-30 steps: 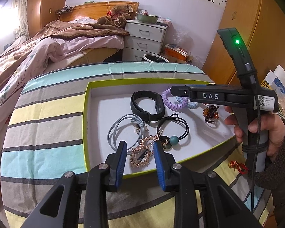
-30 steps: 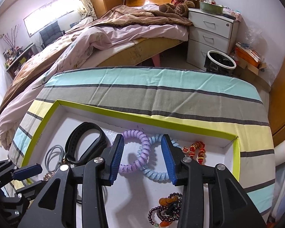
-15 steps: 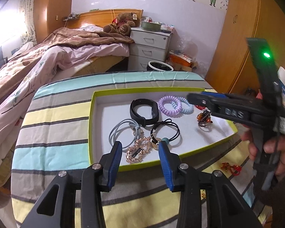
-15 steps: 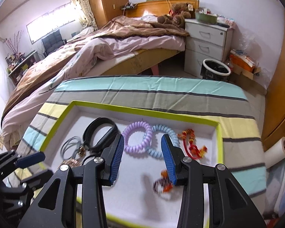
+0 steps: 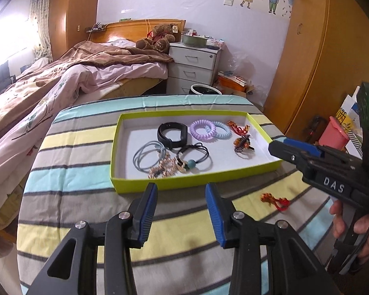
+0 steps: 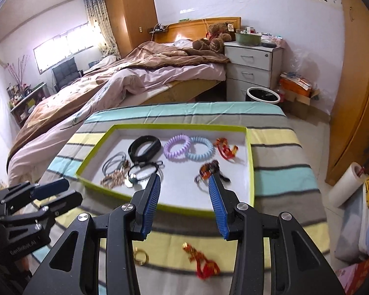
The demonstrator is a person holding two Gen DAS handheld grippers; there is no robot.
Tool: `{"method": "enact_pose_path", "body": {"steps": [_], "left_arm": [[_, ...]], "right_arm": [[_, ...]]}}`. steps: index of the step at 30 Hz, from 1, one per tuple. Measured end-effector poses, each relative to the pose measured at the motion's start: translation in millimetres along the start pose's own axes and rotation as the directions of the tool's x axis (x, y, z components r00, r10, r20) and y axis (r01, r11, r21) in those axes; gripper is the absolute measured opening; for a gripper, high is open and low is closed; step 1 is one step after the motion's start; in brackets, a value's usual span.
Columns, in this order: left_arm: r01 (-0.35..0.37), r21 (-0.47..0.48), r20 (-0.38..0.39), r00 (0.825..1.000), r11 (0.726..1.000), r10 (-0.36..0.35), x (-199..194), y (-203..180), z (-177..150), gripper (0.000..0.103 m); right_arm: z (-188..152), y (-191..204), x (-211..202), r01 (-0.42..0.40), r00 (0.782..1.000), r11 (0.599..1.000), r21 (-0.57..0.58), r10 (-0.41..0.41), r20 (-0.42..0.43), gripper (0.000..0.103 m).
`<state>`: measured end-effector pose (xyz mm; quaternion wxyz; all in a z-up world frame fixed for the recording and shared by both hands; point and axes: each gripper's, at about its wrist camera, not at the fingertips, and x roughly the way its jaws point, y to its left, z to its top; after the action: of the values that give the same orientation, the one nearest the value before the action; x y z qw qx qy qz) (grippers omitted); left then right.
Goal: Organize jewelry
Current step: 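Move the left tool to the gold ring while the right tool reaches the red knotted ornament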
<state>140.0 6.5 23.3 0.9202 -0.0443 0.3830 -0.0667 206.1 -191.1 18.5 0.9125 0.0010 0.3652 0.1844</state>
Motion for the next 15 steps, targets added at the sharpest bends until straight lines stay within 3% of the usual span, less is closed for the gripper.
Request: {"method": "enact_pose_path", "body": {"steps": [12,15], "left_arm": [[0.041,-0.017,-0.039,0.998,0.999,-0.042,-3,-8,-25,0.04],[0.055,-0.033,-0.057,0.997,0.998,-0.057,1,-7,-30,0.04]], "right_arm": [[-49,-22,-23,0.016,1.0,0.999,0.042,-0.015,-0.024,0.042],[-59,-30,-24,0.014,0.999,0.998,0.062,-0.011,-0.04,0.047]]}}
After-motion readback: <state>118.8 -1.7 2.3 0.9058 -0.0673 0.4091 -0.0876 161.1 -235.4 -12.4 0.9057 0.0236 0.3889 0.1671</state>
